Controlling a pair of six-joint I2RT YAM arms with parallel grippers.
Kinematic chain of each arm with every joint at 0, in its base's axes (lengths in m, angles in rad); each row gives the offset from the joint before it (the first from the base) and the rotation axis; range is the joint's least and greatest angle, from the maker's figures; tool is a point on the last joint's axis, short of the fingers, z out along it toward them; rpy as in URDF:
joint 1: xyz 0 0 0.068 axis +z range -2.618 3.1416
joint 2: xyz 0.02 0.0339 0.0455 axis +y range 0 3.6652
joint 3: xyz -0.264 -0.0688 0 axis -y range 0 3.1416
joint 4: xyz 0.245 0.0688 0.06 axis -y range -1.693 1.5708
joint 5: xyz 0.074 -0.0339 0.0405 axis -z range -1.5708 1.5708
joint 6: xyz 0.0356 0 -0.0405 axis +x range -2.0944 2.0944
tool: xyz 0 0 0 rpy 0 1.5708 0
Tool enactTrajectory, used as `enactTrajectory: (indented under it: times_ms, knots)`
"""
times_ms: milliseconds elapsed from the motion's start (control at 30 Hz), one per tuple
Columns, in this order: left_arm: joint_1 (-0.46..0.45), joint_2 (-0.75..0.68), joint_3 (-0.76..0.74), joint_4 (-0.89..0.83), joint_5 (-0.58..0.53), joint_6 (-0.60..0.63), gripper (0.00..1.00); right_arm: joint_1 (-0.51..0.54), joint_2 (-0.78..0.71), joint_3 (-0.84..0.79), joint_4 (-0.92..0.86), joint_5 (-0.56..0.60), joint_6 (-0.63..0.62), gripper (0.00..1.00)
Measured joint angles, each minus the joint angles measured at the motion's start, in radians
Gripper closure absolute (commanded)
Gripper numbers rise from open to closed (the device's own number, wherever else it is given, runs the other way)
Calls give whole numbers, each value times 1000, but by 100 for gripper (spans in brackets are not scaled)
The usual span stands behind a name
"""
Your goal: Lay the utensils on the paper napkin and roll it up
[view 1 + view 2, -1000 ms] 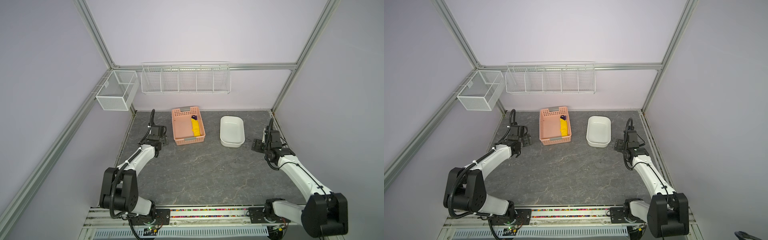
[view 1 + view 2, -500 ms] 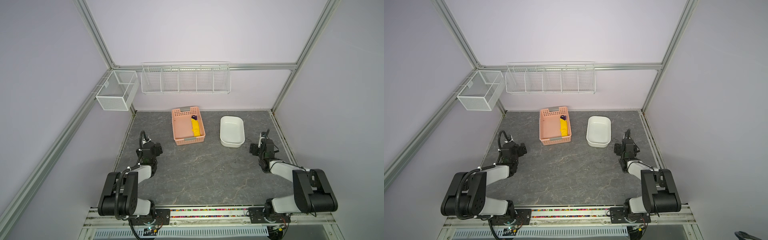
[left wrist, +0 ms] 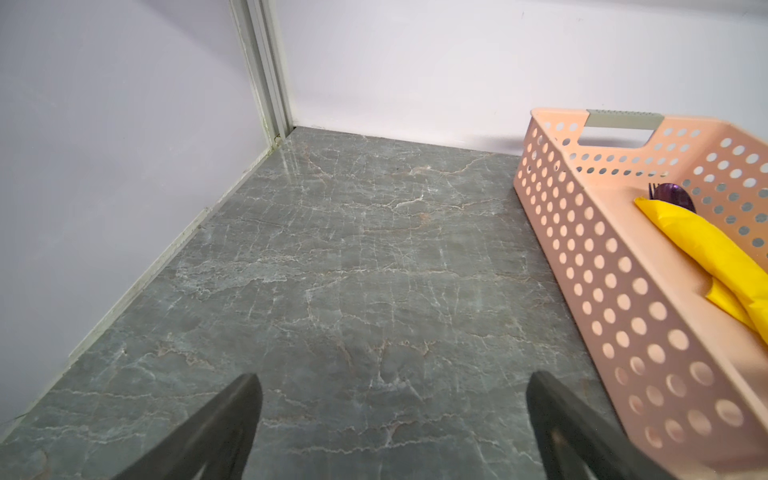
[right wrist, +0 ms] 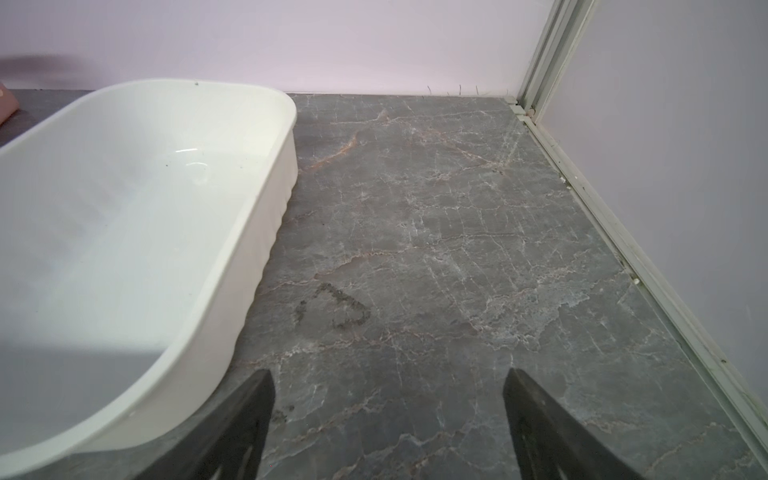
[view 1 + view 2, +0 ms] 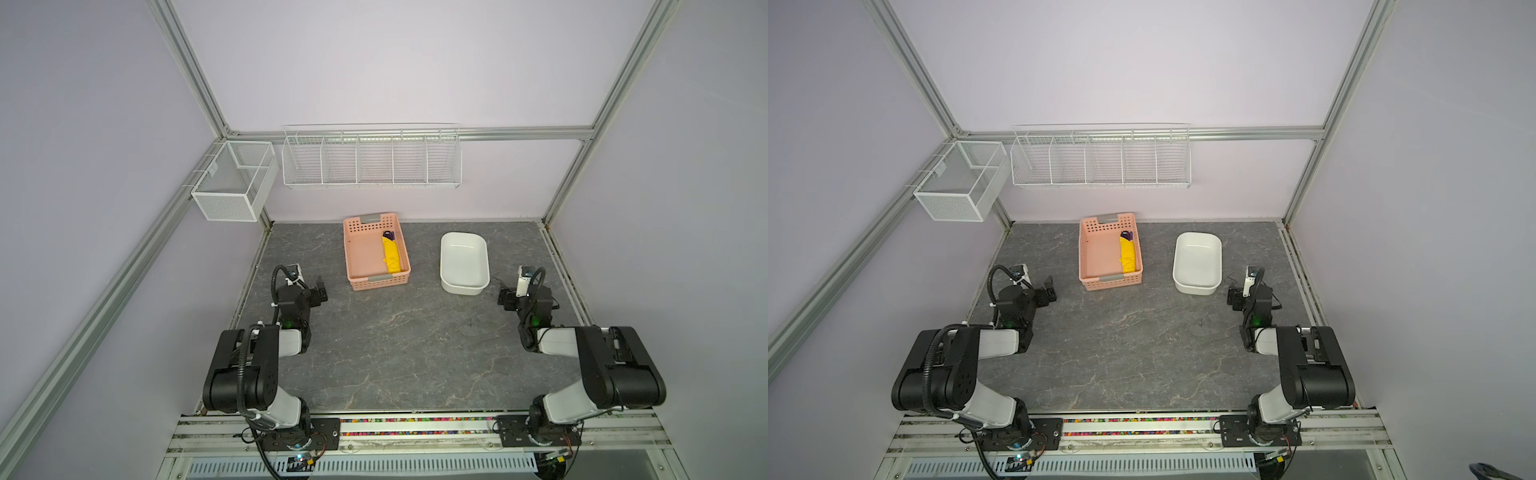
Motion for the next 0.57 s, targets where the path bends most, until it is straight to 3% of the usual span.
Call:
enactTrajectory:
  times_ms: [567]
  knots:
    - [0, 0, -3, 16, 11, 10, 1, 0, 1, -2, 21, -5, -4, 11]
